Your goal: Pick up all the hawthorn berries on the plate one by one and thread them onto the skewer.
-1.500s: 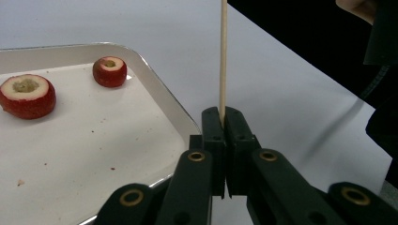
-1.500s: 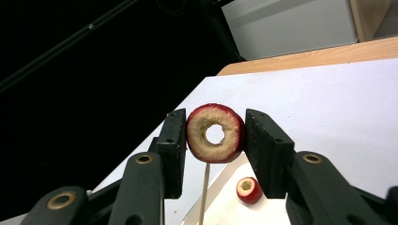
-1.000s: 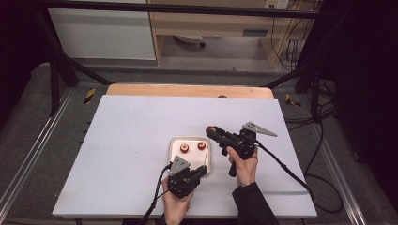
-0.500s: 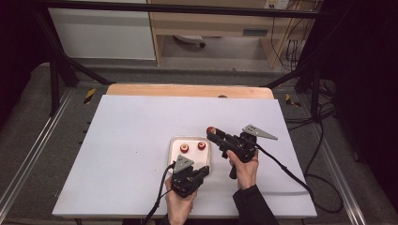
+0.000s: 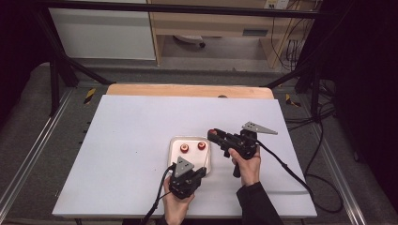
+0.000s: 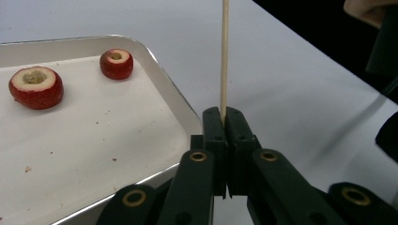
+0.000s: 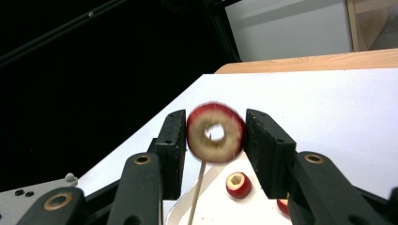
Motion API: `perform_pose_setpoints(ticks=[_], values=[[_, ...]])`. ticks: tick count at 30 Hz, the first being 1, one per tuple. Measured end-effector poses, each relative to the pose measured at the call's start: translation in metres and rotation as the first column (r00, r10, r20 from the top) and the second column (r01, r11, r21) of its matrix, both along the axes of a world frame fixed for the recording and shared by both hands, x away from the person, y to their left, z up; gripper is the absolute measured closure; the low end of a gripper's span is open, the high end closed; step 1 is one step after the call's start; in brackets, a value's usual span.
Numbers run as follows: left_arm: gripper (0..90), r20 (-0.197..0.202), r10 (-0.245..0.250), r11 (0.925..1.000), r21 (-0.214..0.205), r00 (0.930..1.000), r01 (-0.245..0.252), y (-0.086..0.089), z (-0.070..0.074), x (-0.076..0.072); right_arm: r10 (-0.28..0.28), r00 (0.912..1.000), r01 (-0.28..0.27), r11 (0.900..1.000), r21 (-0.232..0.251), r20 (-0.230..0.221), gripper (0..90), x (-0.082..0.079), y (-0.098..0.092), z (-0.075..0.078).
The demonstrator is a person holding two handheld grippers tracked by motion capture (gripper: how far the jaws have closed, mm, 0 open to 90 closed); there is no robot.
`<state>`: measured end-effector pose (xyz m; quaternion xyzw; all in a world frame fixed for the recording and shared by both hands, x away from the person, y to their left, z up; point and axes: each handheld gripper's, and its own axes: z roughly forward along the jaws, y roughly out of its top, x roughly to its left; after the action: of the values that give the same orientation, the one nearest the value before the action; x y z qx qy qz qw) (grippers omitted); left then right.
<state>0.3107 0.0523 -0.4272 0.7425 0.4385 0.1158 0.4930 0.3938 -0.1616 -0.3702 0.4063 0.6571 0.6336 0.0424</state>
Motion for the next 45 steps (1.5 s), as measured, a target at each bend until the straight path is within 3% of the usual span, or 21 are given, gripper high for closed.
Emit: perform_pose_setpoints(ticks=[5, 12, 14, 16, 20, 26, 35, 38, 39, 40, 45], values=[[88.9, 0.017, -0.007, 0.999, 0.043, 0.9998, 0.007, 0.0, -0.003, -0.001, 0.013, 0.9997, -0.014, 0.9997, -0.023, -0.021, 61.1, 0.002, -0.002, 0.001], [88.9, 0.014, 0.001, 1.0, 0.007, 0.9999, -0.001, 0.004, 0.0, -0.002, -0.003, 0.9993, 0.002, 0.9998, -0.018, -0.038, 61.8, 0.0, -0.004, 0.003], [88.9, 0.001, 0.002, 0.9999, -0.011, 1.0, -0.002, 0.004, 0.001, -0.001, 0.005, 0.9995, -0.005, 1.0, -0.006, -0.031, 61.8, -0.001, -0.001, 0.0], [88.9, -0.007, 0.005, 0.9994, -0.036, 1.0, -0.005, 0.006, 0.004, 0.0, 0.029, 0.999, -0.03, 0.9993, -0.024, -0.034, 61.8, -0.003, 0.003, -0.005], [88.9, -0.022, 0.01, 0.9992, -0.039, 0.9997, -0.011, 0.009, 0.008, 0.006, 0.06, 0.9975, -0.062, 0.9973, -0.041, -0.038, 61.8, -0.008, 0.012, -0.014], [88.9, 0.006, 0.001, 0.9998, -0.021, 1.0, -0.001, 0.012, 0.009, 0.011, 0.1, 0.9923, -0.106, 0.9915, -0.076, -0.072, 61.6, -0.013, 0.019, -0.024], [88.8, 0.032, -0.027, 0.9996, 0.005, 0.9991, 0.027, 0.015, 0.007, 0.015, 0.113, 0.9905, -0.121, 0.9864, -0.11, -0.079, 61.0, -0.018, 0.024, -0.03], [88.8, 0.047, -0.032, 0.9992, 0.026, 0.9984, 0.031, 0.021, 0.005, 0.015, 0.117, 0.9916, -0.123, 0.9851, -0.121, -0.056, 53.5, -0.02, 0.022, -0.027], [88.7, 0.05, -0.038, 0.999, 0.024, 0.998, 0.037, 0.024, 0.005, 0.015, 0.11, 0.9934, -0.114, 0.9826, -0.147, -0.033, 46.7, -0.021, 0.018, -0.024], [88.7, 0.054, -0.041, 0.9987, 0.033, 0.9977, 0.039, 0.027, 0.004, 0.014, 0.11, 0.9934, -0.114, 0.9826, -0.147, -0.033, 46.7, -0.021, 0.018, -0.024], [88.6, 0.057, -0.05, 0.9968, 0.064, 0.9971, 0.047, 0.047, -0.001, 0.013, 0.107, 0.9942, -0.105, 0.9549, -0.278, -0.009, 25.0, -0.021, 0.01, -0.023]])
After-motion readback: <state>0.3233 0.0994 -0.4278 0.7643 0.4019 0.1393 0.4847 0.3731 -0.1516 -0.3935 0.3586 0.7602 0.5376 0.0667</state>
